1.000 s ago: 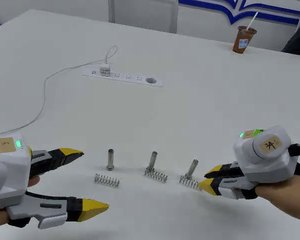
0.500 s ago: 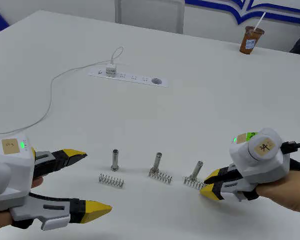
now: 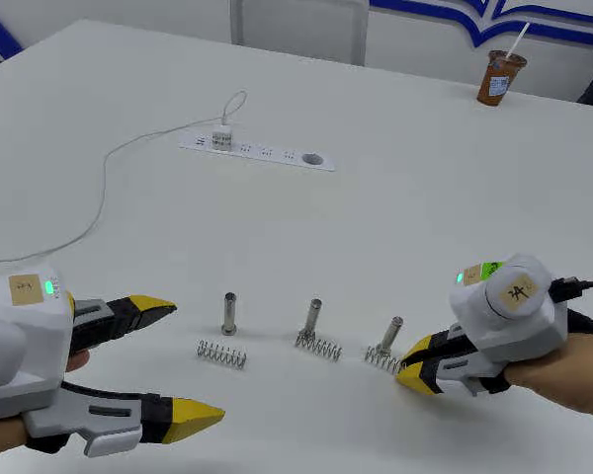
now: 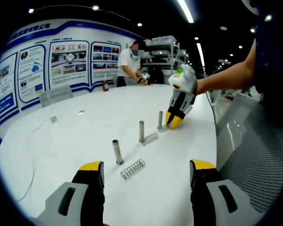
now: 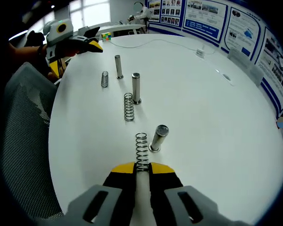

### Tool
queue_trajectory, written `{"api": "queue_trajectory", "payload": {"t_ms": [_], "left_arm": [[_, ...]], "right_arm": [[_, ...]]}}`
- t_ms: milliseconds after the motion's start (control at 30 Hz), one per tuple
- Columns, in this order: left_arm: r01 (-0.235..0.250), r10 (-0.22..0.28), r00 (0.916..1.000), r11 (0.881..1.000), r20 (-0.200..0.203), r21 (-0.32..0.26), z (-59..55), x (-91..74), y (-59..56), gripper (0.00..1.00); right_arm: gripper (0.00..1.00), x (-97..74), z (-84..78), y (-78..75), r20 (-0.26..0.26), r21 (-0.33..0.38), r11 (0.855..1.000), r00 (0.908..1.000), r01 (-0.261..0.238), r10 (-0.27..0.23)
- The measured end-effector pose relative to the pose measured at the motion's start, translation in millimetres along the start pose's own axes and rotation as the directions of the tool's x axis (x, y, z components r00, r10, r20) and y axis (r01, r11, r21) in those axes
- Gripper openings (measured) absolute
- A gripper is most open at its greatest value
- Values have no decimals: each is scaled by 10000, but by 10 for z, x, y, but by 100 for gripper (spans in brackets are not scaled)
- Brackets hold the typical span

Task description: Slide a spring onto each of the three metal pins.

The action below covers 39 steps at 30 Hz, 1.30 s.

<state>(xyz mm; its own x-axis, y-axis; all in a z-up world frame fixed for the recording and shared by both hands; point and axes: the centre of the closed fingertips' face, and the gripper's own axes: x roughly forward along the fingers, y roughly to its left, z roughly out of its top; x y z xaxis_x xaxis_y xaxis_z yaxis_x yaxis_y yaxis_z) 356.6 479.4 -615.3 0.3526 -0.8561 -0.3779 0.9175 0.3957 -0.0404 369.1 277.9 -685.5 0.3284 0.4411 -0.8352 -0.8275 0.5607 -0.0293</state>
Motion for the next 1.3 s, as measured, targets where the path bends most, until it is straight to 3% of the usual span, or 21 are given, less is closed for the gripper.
{"api": "queue_trajectory", "payload": {"t_ms": [433,733,1067,1300], "left_arm": [[812,-809,9966,9965,-159,176,-21,119,-220,69],[1789,-1767,9832,9826,-457,502,-28,332,-449,65],[2251,-2215,9738,9710,-522,806,19,494,-513,60],[2262,-2229,9738,9702,-456,872,23,554,-500,52]], "right_arm": [[11,-82,-9,195,-139,-65,9998,9997,-199,198],[11,-189,146,461,-48,-703,9957,9982,-600,598],[11,-164,419,648,90,-1450,9836,9939,-1071,1096],[11,-96,588,748,138,-1879,9723,9894,-1392,1443]]}}
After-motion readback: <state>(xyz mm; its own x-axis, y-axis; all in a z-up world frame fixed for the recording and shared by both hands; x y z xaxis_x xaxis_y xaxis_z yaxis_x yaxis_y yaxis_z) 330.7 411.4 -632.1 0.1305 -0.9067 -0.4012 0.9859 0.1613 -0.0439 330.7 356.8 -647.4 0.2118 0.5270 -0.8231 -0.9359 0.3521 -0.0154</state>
